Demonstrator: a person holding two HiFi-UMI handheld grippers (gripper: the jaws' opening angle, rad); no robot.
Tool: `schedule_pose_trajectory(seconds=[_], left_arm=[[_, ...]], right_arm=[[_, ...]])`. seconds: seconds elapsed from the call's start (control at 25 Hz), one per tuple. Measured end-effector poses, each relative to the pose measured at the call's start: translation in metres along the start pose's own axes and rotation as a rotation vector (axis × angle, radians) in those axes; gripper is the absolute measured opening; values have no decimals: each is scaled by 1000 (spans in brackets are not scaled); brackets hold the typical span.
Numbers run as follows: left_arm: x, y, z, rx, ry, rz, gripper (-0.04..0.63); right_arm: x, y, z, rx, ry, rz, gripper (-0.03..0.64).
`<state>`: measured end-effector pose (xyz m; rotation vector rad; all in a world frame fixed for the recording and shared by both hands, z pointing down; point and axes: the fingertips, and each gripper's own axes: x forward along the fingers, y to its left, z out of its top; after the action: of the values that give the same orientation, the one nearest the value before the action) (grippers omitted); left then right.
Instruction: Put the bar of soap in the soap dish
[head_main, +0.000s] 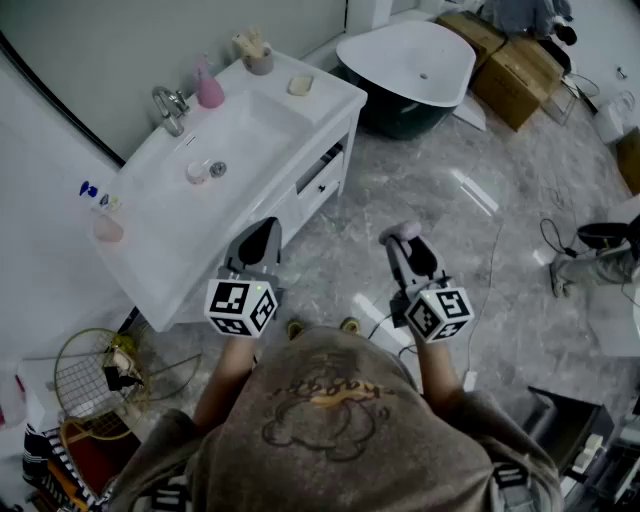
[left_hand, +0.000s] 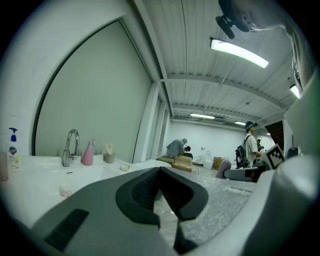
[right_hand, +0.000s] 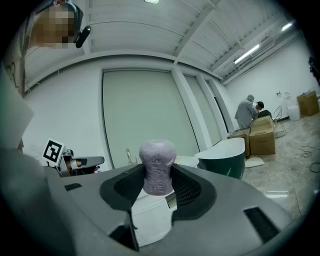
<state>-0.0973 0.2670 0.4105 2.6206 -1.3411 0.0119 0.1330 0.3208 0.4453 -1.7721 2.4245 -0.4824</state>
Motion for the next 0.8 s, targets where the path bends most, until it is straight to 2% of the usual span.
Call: schedule_pose_trajectory(seconds=[0.2, 0.44, 0.8], left_arm=[[0, 2, 1, -5, 0, -7, 5], [-3, 16, 4, 18, 7, -30, 5], [-13, 54, -6, 51, 14, -89, 5]], right_arm=[[3, 4, -4, 3, 5, 7, 178], [15, 37, -7, -20, 4, 76, 179], [34, 53, -26, 24, -38, -4, 178]])
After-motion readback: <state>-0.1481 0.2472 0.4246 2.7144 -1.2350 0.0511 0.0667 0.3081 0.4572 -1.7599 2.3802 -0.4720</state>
